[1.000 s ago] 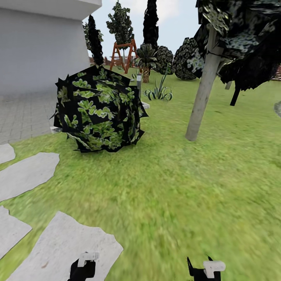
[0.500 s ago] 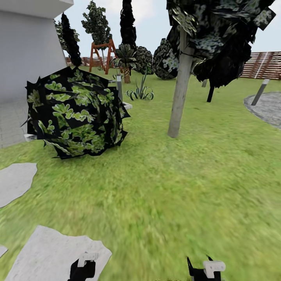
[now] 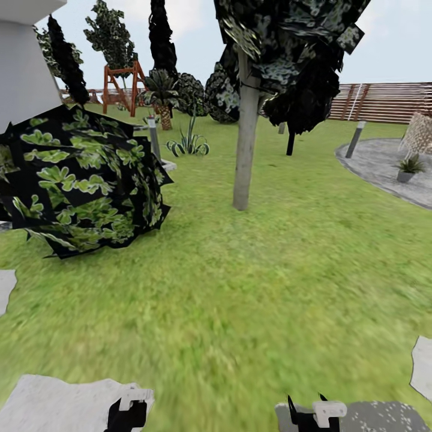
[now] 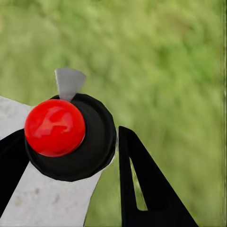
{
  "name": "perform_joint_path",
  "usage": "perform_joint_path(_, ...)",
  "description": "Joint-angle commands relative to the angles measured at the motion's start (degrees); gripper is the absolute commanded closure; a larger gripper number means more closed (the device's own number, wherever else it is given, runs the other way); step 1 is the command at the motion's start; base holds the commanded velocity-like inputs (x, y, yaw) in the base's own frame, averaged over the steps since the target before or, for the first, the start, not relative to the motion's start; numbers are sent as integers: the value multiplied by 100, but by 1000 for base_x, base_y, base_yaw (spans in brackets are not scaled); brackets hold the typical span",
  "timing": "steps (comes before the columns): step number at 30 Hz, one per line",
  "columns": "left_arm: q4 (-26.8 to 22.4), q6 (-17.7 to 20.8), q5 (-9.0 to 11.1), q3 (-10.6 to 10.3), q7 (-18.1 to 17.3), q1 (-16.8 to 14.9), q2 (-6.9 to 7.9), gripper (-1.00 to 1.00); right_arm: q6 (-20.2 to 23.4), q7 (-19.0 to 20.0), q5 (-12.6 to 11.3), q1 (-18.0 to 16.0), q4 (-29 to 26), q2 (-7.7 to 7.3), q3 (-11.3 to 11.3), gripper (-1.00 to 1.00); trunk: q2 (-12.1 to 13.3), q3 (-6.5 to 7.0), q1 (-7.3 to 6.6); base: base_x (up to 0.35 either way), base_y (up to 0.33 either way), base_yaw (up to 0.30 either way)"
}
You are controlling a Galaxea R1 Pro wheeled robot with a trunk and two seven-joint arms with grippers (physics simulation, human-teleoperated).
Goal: Pick up the pesticide atomizer in the garden and spray insectifuge to fully cover both potted plants in the garden.
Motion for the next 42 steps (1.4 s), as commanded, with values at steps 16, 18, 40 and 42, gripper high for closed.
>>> perform_joint_path(16, 2, -18, 17, -11, 5, -1, 1, 100, -17, -2, 2, -4, 15, 0, 0, -100, -2, -4, -1, 0, 0, -300)
perform_joint_path(18, 2, -18, 17, -11, 5, -1, 1, 100, -17, -2, 2, -4, 13, 0, 0, -100, -2, -4, -1, 0, 0, -300)
perform_joint_path(40, 2, -18, 17, -11, 5, -1, 1, 100, -17, -7, 1, -4, 6, 7, -2, -100, -2, -4, -1, 0, 0, -300)
perform_joint_path(42, 2, -18, 17, -11, 5, -1, 1, 100, -17, -9, -3, -4, 1, 8, -6, -100, -2, -4, -1, 0, 0, -300)
